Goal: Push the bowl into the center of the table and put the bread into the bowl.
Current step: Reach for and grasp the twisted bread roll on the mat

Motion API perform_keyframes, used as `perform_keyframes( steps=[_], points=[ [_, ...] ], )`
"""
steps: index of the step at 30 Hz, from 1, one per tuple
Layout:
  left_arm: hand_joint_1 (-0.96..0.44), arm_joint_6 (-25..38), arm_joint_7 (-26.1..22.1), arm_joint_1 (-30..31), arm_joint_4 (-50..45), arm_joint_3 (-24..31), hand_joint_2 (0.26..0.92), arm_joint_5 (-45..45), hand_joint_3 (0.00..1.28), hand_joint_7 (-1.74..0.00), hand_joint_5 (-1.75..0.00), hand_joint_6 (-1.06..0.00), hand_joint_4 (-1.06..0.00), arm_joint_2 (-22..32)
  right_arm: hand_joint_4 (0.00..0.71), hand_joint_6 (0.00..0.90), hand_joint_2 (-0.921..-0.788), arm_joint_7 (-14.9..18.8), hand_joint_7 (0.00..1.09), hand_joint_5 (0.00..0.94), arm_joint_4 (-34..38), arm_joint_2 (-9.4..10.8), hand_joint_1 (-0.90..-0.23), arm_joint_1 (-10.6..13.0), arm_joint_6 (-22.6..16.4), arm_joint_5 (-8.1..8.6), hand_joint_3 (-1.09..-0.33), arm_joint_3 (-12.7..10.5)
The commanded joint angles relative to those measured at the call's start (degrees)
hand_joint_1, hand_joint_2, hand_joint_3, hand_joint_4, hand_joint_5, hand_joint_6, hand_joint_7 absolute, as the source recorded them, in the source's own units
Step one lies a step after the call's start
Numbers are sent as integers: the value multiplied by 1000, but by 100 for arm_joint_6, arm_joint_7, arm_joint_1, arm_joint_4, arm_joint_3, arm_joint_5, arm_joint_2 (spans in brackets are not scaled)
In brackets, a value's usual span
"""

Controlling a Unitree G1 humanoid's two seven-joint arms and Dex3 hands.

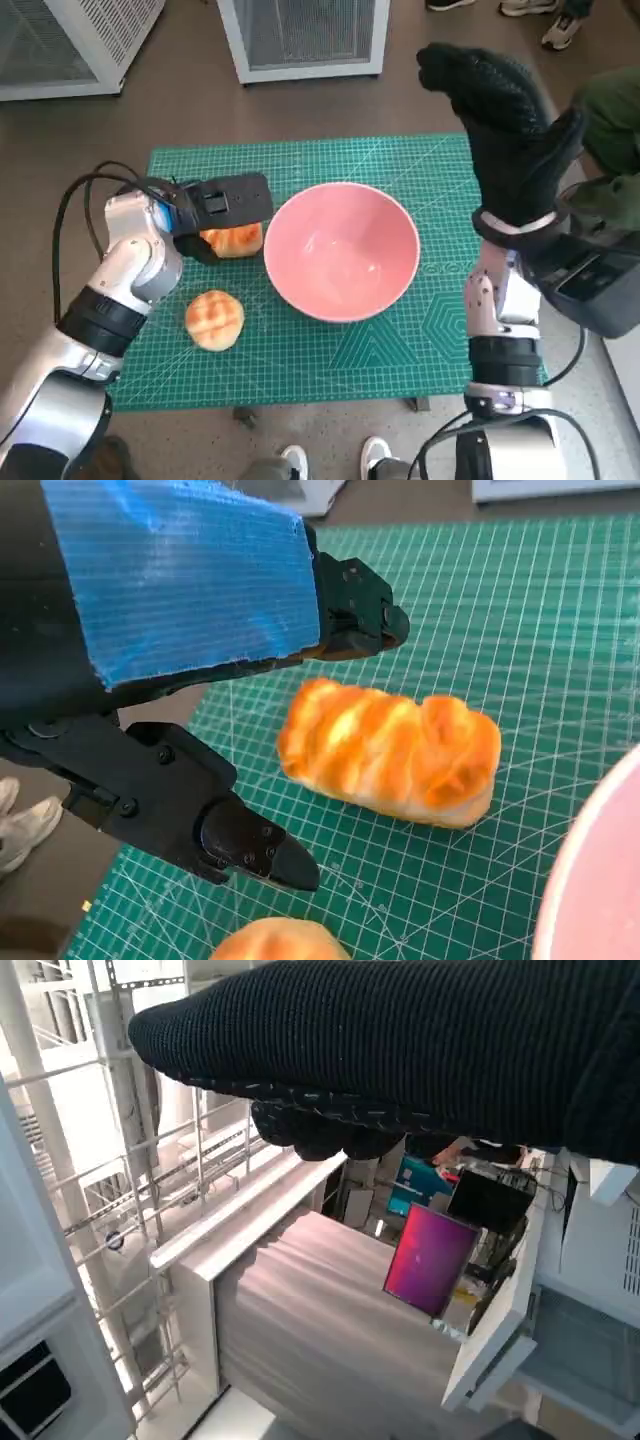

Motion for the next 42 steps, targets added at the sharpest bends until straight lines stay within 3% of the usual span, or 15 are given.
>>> perform_keyframes(
  steps=[1, 17, 23, 25, 27, 30, 32, 34, 37, 42],
  points=[
    [-381, -166, 199, -198, 520, -22, 715, 110, 1, -17, -22, -276, -209, -245, 297, 277, -921, -35, 307, 0, -32, -46, -663, 115, 31, -36, -713, 25],
    [-140, -668, 1284, -235, 1720, 108, 705, 97, 6, -52, -50, -406, -358, -761, 286, 269, -921, 32, 320, 0, -100, -94, -667, 123, 73, 51, -714, 24],
    [-59, -871, 1702, -138, 1867, 152, 746, 103, 25, -89, -101, -520, -509, -811, 286, 264, -921, 43, 325, 0, -160, -101, -666, 136, 101, 78, -716, 35],
    [-26, -934, 1816, -88, 1843, 168, 769, 106, 23, -110, -393, -599, -581, -793, 286, 262, -921, 55, 326, 0, -171, -104, -665, 136, 108, 95, -716, 33],
    [174, -1006, 1927, -46, 1826, 181, 834, 110, 21, -159, -749, -677, -680, -768, 286, 261, -921, 74, 328, 0, -166, -105, -663, 131, 111, 115, -716, 27],
    [58, -1165, 2146, 13, 1847, 204, 865, 119, 47, -726, -1001, -695, -766, -729, 286, 259, -921, 112, 330, 0, -156, -101, -659, 125, 107, 146, -716, 16],
    [31, -1265, 2260, 50, 1860, 220, 866, 118, 57, -860, -1046, -702, -802, -705, 286, 258, -921, 127, 332, 0, -157, -97, -658, 126, 104, 160, -717, 17],
    [14, -1371, 2358, 86, 1873, 237, 871, 124, 67, -1070, -980, -678, -821, -677, 286, 256, -921, 143, 333, 0, -158, -94, -658, 126, 103, 176, -717, 16],
    [5, -1502, 2462, 129, 1885, 266, 881, 140, 71, -1202, -929, -687, -792, -636, 286, 254, -921, 159, 335, 0, -167, -85, -658, 121, 108, 187, -716, 16],
    [2, -1586, 2395, 112, 1845, 363, 903, 106, 63, -1264, -957, -686, -731, -540, 286, 251, -921, 204, 339, 0, -148, -83, -658, 108, 118, 236, -716, 14]
  ],
)
